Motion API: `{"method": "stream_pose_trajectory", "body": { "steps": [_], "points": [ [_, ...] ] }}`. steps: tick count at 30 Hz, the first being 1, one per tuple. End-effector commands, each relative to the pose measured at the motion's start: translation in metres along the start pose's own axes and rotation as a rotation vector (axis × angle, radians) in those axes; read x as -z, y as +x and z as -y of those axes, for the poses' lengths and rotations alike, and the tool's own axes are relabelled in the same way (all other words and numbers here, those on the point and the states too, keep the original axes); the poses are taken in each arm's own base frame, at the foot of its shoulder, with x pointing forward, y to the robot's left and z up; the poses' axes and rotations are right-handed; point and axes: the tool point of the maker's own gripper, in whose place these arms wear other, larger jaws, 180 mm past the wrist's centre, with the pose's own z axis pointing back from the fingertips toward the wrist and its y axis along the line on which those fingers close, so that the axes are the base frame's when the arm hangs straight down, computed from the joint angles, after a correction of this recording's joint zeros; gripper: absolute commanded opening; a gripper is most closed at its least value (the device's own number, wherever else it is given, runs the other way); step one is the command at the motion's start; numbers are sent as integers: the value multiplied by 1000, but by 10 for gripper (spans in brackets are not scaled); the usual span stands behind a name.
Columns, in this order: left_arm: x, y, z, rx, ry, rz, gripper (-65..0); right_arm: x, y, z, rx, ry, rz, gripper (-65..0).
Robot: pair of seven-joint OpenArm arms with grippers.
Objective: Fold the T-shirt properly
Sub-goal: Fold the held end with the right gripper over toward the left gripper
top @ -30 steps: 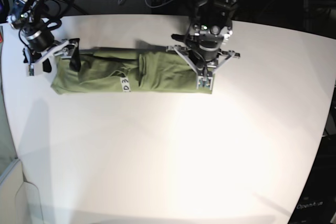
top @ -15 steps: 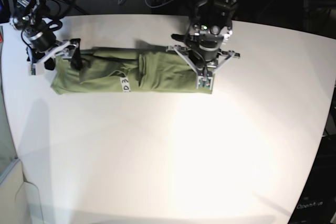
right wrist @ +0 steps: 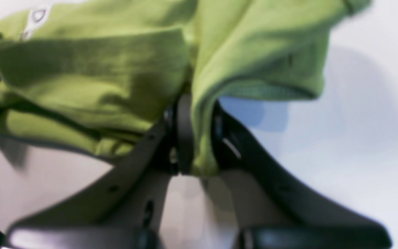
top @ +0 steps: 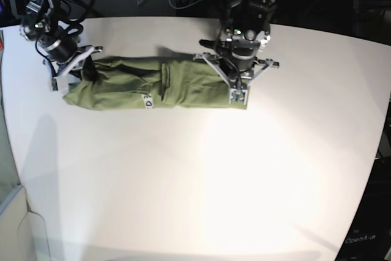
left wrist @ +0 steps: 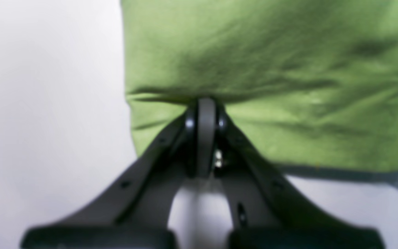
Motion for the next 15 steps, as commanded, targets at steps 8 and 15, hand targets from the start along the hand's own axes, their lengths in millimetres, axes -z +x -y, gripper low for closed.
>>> {"method": "stream_pose_trajectory", "body": {
  "steps": [8, 15],
  "points": [
    [-1, -3, 1, -4, -2, -22, -645, -15, 51, -10, -175, -1, 90, -647],
    [-1, -3, 1, -3, -1, -23, -645, -21, 67, -29, -355, -26, 78, -647]
  ]
}}
